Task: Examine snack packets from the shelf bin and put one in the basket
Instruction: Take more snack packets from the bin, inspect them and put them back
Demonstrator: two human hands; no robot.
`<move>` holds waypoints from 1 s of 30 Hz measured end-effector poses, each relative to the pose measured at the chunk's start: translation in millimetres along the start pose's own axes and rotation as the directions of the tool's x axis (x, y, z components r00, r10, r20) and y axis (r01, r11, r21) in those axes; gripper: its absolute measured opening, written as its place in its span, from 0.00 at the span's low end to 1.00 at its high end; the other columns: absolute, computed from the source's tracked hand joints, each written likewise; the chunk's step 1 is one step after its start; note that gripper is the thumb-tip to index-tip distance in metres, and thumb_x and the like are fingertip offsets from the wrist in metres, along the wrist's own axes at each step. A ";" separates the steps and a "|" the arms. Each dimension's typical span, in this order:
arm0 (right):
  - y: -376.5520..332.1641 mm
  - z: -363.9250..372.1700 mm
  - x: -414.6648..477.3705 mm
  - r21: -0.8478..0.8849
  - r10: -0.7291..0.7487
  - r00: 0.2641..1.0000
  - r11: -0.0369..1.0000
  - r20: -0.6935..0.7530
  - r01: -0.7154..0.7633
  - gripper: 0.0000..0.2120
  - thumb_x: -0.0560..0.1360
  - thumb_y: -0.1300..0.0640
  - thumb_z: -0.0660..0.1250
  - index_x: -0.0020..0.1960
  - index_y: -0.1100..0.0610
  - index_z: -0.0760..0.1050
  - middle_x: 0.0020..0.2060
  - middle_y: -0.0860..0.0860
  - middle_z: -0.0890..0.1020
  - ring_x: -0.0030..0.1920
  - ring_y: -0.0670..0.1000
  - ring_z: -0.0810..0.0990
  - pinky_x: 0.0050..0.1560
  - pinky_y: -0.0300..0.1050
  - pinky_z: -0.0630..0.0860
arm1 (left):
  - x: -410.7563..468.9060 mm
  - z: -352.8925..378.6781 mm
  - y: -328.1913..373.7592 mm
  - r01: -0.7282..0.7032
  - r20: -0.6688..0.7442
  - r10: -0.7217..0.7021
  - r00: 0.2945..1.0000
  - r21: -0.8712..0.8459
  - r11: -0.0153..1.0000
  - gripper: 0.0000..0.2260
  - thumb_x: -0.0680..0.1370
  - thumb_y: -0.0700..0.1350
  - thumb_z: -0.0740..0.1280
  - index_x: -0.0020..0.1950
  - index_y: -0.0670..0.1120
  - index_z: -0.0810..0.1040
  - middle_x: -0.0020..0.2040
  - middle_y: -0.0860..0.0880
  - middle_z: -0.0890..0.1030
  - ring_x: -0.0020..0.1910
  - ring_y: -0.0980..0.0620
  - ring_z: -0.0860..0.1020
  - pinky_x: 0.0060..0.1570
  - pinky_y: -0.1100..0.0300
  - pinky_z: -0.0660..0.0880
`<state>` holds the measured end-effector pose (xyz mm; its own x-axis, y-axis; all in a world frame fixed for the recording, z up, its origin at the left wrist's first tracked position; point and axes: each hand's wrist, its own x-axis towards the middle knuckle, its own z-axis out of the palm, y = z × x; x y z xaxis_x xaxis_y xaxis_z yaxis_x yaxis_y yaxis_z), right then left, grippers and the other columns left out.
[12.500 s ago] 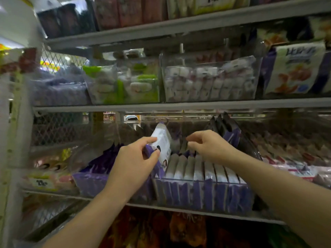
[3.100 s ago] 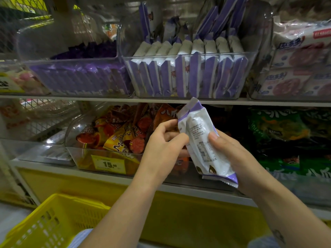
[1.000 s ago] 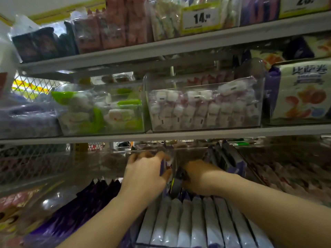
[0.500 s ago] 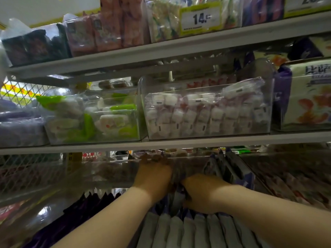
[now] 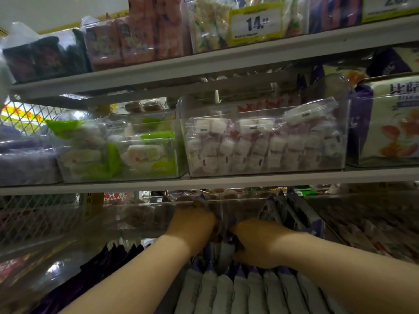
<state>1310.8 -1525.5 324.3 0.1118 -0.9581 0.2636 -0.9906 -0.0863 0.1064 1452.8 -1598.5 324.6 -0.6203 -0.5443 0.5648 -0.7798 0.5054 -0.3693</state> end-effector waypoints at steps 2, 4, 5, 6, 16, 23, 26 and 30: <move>-0.3 1.2 1.4 -0.011 0.003 1.000 1.000 0.007 -0.003 0.15 0.77 0.51 0.64 0.61 0.55 0.75 0.56 0.54 0.79 0.53 0.57 0.79 0.50 0.49 0.77 | 1.2 1.0 1.9 -0.022 0.047 0.020 0.999 0.041 0.999 0.11 0.81 0.47 0.63 0.61 0.49 0.79 0.62 0.42 0.76 0.57 0.43 0.78 0.44 0.56 0.67; 0.2 2.5 2.7 -0.021 0.008 1.000 1.000 0.017 -0.008 0.13 0.77 0.52 0.63 0.60 0.55 0.75 0.55 0.54 0.79 0.52 0.56 0.79 0.49 0.49 0.77 | 1.2 2.0 5.2 -0.050 0.104 0.044 0.994 0.060 0.997 0.13 0.80 0.48 0.64 0.63 0.47 0.78 0.64 0.42 0.74 0.58 0.42 0.76 0.47 0.55 0.67; 0.6 3.3 3.0 -0.027 0.008 1.000 1.000 0.020 -0.007 0.13 0.78 0.52 0.63 0.61 0.55 0.75 0.55 0.54 0.79 0.52 0.56 0.79 0.49 0.49 0.77 | 0.7 2.2 6.5 -0.062 0.137 0.053 0.989 0.065 0.996 0.13 0.80 0.48 0.64 0.63 0.47 0.78 0.64 0.42 0.75 0.59 0.42 0.75 0.47 0.55 0.66; 1.0 3.8 3.2 -0.033 0.005 1.000 0.999 0.019 -0.005 0.13 0.78 0.52 0.63 0.61 0.55 0.75 0.55 0.54 0.79 0.52 0.56 0.79 0.49 0.49 0.77 | -0.1 1.9 6.9 -0.073 0.174 0.060 0.983 0.068 0.995 0.13 0.80 0.49 0.64 0.63 0.46 0.78 0.63 0.42 0.75 0.59 0.42 0.75 0.47 0.55 0.66; 0.3 -1.8 -2.6 -0.027 -0.096 0.993 0.995 0.071 0.098 0.19 0.79 0.53 0.60 0.70 0.51 0.67 0.64 0.55 0.76 0.59 0.58 0.76 0.58 0.51 0.75 | -3.1 -5.8 4.6 -0.145 0.491 0.116 0.863 0.021 0.989 0.16 0.79 0.45 0.64 0.66 0.47 0.75 0.64 0.44 0.76 0.60 0.42 0.74 0.51 0.55 0.70; 17.4 -37.5 -24.9 -0.161 -0.034 0.999 0.986 0.028 0.038 0.15 0.76 0.52 0.64 0.63 0.53 0.76 0.58 0.53 0.80 0.55 0.56 0.79 0.48 0.46 0.76 | -18.6 -3.8 -21.6 -0.042 0.166 0.119 0.979 -0.408 0.912 0.17 0.72 0.53 0.63 0.60 0.56 0.78 0.64 0.52 0.75 0.61 0.48 0.75 0.61 0.53 0.74; 24.7 -43.3 -36.5 -0.174 -0.001 0.993 0.985 0.115 0.021 0.20 0.74 0.49 0.68 0.65 0.50 0.75 0.59 0.51 0.80 0.56 0.54 0.79 0.55 0.47 0.78 | -18.8 -1.9 -20.6 -0.073 0.065 0.108 0.992 -0.402 0.913 0.23 0.72 0.53 0.64 0.68 0.59 0.72 0.70 0.55 0.69 0.67 0.49 0.71 0.65 0.52 0.72; 33.1 -41.9 -43.5 -0.222 -0.017 0.989 0.974 0.149 0.050 0.22 0.72 0.47 0.71 0.65 0.49 0.76 0.61 0.49 0.80 0.59 0.53 0.78 0.59 0.50 0.77 | -19.2 2.1 -6.2 -0.107 0.115 0.151 0.982 -0.319 0.942 0.22 0.77 0.54 0.64 0.71 0.60 0.69 0.73 0.56 0.68 0.70 0.48 0.68 0.69 0.51 0.67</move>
<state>1276.4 -1475.2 356.5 0.1154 -0.9865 0.1159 -0.9414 -0.0714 0.3298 1469.3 -1592.6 314.5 -0.7363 -0.5351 0.4141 -0.6409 0.7479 -0.1731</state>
